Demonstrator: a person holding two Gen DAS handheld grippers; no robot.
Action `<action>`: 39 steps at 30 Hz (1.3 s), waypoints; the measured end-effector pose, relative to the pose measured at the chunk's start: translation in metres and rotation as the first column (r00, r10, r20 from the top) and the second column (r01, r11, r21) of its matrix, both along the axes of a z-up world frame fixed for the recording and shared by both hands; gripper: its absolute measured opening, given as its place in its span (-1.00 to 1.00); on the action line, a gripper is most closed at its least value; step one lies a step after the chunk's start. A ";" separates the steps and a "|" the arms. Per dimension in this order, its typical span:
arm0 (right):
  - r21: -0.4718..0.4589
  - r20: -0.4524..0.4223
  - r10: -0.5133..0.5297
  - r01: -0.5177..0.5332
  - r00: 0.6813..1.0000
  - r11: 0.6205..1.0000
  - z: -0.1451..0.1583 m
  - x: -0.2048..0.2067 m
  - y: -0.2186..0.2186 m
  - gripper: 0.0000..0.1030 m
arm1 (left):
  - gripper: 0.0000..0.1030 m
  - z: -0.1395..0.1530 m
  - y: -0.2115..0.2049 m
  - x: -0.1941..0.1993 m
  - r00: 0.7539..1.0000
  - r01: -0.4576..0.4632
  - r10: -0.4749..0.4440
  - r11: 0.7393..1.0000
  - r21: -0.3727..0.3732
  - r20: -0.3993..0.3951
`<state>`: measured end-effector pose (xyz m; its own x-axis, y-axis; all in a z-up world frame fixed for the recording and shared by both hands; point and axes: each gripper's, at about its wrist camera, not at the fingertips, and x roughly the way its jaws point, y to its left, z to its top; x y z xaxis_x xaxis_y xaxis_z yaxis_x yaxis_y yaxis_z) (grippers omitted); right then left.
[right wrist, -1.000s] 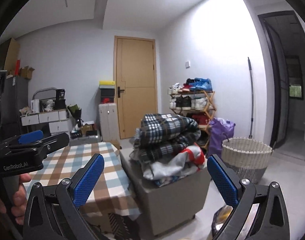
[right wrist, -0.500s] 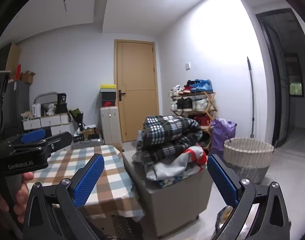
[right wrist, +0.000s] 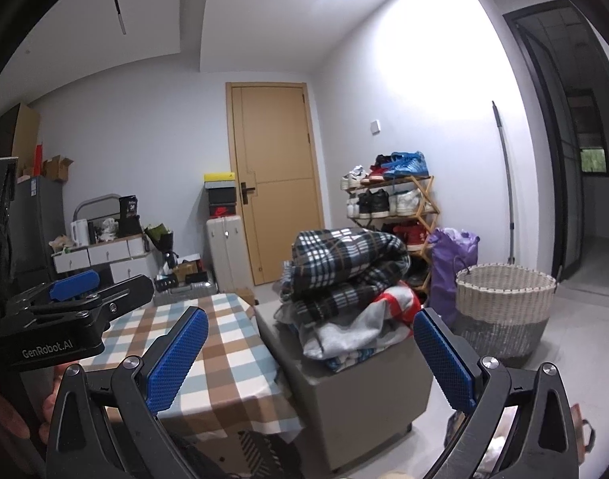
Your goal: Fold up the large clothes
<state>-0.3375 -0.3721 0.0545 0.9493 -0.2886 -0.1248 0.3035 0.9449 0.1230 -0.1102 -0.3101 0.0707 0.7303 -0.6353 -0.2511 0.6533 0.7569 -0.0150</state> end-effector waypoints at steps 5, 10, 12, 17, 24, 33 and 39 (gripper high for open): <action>0.005 0.002 0.002 -0.002 1.000 1.000 0.001 0.000 -0.001 1.00 | 0.97 0.001 0.003 0.003 1.000 0.010 -0.010 1.000 -0.007 -0.024; 0.023 0.000 0.004 -0.004 1.000 1.000 0.000 -0.001 -0.002 1.00 | 0.97 0.002 0.005 0.003 1.000 -0.003 0.003 1.000 -0.007 -0.017; 0.025 -0.001 0.004 -0.004 1.000 1.000 0.000 -0.002 -0.001 1.00 | 0.97 0.003 0.006 0.003 1.000 -0.005 0.005 1.000 -0.009 -0.016; 0.025 -0.003 0.009 -0.009 1.000 1.000 0.000 -0.003 0.001 1.00 | 0.97 0.005 0.005 0.001 1.000 -0.003 0.002 1.000 -0.006 -0.006; 0.018 -0.001 0.015 -0.015 1.000 1.000 0.002 -0.004 0.004 1.00 | 0.97 0.005 0.004 0.000 1.000 0.005 -0.005 1.000 -0.004 -0.014; 0.031 -0.001 0.020 -0.020 1.000 0.999 0.002 -0.004 0.002 1.00 | 0.97 0.006 0.005 -0.001 1.000 0.009 -0.009 1.000 -0.004 -0.009; 0.030 0.001 0.020 -0.020 1.000 0.999 0.003 -0.005 0.002 1.00 | 0.97 0.006 0.002 -0.003 1.000 0.023 -0.023 1.000 0.000 -0.004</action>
